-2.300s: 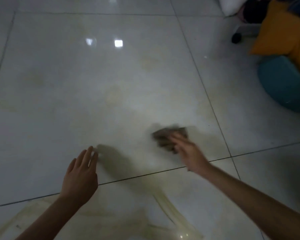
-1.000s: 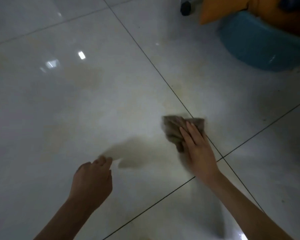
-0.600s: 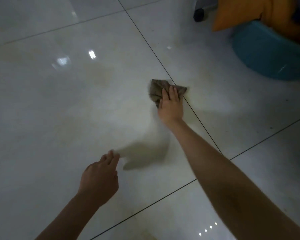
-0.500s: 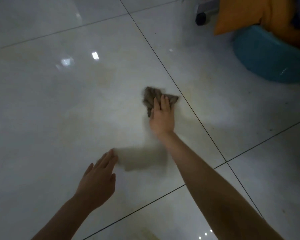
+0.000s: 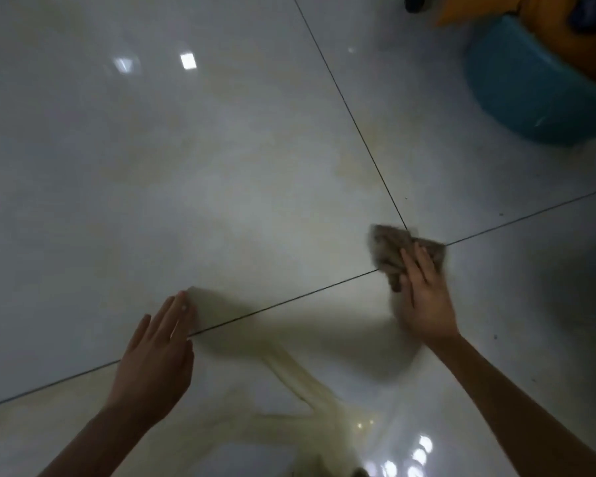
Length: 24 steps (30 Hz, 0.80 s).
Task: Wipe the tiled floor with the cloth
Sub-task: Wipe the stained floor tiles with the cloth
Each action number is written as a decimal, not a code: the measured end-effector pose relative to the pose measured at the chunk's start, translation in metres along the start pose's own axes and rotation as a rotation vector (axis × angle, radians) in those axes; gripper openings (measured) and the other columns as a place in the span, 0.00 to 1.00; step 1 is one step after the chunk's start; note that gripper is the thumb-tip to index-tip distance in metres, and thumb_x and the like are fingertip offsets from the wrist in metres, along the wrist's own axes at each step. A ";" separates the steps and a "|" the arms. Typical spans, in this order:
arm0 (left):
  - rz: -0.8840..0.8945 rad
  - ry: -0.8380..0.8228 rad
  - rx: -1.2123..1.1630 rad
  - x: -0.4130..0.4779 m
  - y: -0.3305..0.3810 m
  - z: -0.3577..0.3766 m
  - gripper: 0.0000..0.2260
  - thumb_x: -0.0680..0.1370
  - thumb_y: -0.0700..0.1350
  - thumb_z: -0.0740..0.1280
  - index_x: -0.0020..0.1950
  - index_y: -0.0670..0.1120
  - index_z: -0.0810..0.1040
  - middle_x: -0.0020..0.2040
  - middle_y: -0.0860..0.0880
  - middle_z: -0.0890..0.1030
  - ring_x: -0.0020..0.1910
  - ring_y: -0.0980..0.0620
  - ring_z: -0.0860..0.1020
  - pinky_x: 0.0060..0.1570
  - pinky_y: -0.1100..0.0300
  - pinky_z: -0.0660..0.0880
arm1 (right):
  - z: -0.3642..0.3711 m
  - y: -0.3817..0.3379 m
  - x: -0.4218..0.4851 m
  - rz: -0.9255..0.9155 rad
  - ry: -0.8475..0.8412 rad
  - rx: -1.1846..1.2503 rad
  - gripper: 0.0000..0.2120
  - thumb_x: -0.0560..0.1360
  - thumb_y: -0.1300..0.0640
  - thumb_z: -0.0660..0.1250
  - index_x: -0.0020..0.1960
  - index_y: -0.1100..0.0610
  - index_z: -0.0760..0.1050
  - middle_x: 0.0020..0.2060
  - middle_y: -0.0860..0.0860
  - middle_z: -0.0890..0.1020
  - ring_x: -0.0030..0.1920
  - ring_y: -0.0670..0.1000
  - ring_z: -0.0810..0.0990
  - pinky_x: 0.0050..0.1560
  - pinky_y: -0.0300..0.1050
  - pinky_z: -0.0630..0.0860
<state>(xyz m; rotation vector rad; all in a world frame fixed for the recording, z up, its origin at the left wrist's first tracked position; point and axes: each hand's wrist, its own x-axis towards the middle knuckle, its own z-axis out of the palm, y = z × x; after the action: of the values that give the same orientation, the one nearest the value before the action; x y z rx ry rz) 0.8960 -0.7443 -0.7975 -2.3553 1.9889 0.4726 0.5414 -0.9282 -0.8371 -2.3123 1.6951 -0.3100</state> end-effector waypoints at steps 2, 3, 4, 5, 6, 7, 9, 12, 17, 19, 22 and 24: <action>-0.005 -0.010 0.020 -0.017 0.000 -0.001 0.22 0.71 0.41 0.60 0.62 0.31 0.77 0.66 0.35 0.75 0.63 0.35 0.76 0.56 0.38 0.72 | 0.007 -0.024 -0.003 0.203 0.077 0.033 0.22 0.78 0.60 0.53 0.67 0.71 0.70 0.68 0.70 0.68 0.69 0.71 0.67 0.67 0.69 0.65; -0.011 -0.028 0.036 -0.025 0.000 -0.002 0.23 0.73 0.43 0.58 0.61 0.31 0.77 0.65 0.35 0.75 0.62 0.35 0.76 0.55 0.38 0.73 | 0.015 -0.050 -0.005 0.264 0.092 0.058 0.24 0.77 0.59 0.52 0.66 0.72 0.71 0.67 0.71 0.69 0.69 0.72 0.67 0.69 0.67 0.64; -0.018 -0.043 0.045 -0.032 -0.002 -0.002 0.23 0.73 0.44 0.56 0.60 0.31 0.78 0.64 0.35 0.76 0.61 0.36 0.77 0.54 0.38 0.74 | 0.024 -0.079 -0.008 0.250 0.086 0.074 0.26 0.76 0.57 0.51 0.64 0.73 0.72 0.66 0.72 0.69 0.68 0.73 0.67 0.70 0.64 0.63; -0.033 -0.063 0.045 -0.039 -0.003 -0.002 0.23 0.72 0.43 0.58 0.60 0.32 0.78 0.64 0.36 0.76 0.61 0.36 0.77 0.54 0.38 0.74 | 0.036 -0.110 -0.017 0.153 0.061 0.077 0.25 0.75 0.58 0.52 0.63 0.73 0.73 0.66 0.72 0.70 0.68 0.73 0.67 0.70 0.61 0.63; -0.049 -0.084 0.040 -0.045 -0.006 -0.001 0.22 0.71 0.42 0.61 0.60 0.32 0.78 0.64 0.36 0.76 0.61 0.36 0.77 0.54 0.38 0.74 | 0.051 -0.141 -0.033 0.009 0.036 0.078 0.23 0.76 0.59 0.54 0.63 0.72 0.74 0.66 0.71 0.71 0.67 0.73 0.67 0.69 0.61 0.63; -0.064 -0.103 0.045 -0.050 -0.009 -0.001 0.22 0.69 0.41 0.64 0.60 0.32 0.78 0.64 0.36 0.76 0.61 0.36 0.77 0.54 0.38 0.75 | 0.067 -0.172 -0.052 -0.152 0.027 0.078 0.21 0.77 0.60 0.55 0.64 0.71 0.73 0.66 0.70 0.71 0.68 0.72 0.67 0.68 0.63 0.64; -0.086 -0.118 0.068 -0.059 -0.014 0.001 0.20 0.67 0.36 0.70 0.58 0.32 0.79 0.62 0.35 0.77 0.60 0.35 0.78 0.52 0.38 0.77 | 0.088 -0.224 -0.086 -0.437 -0.062 0.126 0.19 0.80 0.61 0.55 0.67 0.68 0.72 0.68 0.66 0.71 0.70 0.67 0.67 0.67 0.63 0.67; -0.141 -0.130 0.011 -0.065 -0.020 -0.001 0.24 0.69 0.35 0.74 0.63 0.34 0.76 0.68 0.36 0.73 0.67 0.38 0.73 0.61 0.40 0.72 | 0.083 -0.245 -0.084 -0.799 -0.270 0.082 0.20 0.80 0.59 0.53 0.69 0.64 0.71 0.70 0.62 0.71 0.72 0.61 0.68 0.69 0.61 0.67; -0.061 -0.069 0.028 -0.073 -0.031 0.000 0.27 0.62 0.35 0.78 0.60 0.35 0.79 0.64 0.40 0.78 0.58 0.41 0.80 0.51 0.41 0.77 | 0.039 -0.142 -0.002 -0.515 -0.130 -0.132 0.24 0.67 0.65 0.74 0.63 0.66 0.77 0.61 0.64 0.78 0.59 0.66 0.79 0.57 0.68 0.74; -0.037 0.001 0.035 -0.073 -0.035 0.001 0.21 0.67 0.37 0.69 0.61 0.36 0.79 0.65 0.41 0.77 0.58 0.43 0.80 0.51 0.42 0.77 | 0.018 -0.078 0.014 -0.208 -0.101 -0.159 0.22 0.76 0.60 0.61 0.67 0.69 0.72 0.65 0.68 0.73 0.63 0.69 0.75 0.63 0.69 0.69; -0.025 0.033 0.012 -0.073 -0.038 0.005 0.22 0.70 0.40 0.60 0.62 0.36 0.78 0.66 0.43 0.77 0.60 0.44 0.79 0.54 0.43 0.76 | 0.007 -0.045 0.009 0.152 -0.037 -0.146 0.27 0.77 0.56 0.52 0.70 0.71 0.66 0.69 0.71 0.65 0.70 0.70 0.66 0.71 0.67 0.59; -0.040 0.034 -0.027 -0.075 -0.038 0.007 0.24 0.72 0.42 0.54 0.64 0.37 0.77 0.67 0.43 0.76 0.62 0.45 0.78 0.57 0.44 0.75 | 0.023 -0.078 -0.003 0.231 0.031 -0.119 0.27 0.77 0.56 0.54 0.70 0.72 0.66 0.69 0.73 0.64 0.70 0.72 0.64 0.71 0.67 0.58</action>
<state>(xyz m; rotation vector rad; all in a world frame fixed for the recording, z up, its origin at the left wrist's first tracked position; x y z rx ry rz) 0.9208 -0.6635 -0.7921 -2.4305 1.9577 0.4635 0.6185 -0.9008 -0.8335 -2.1710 2.0231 -0.2046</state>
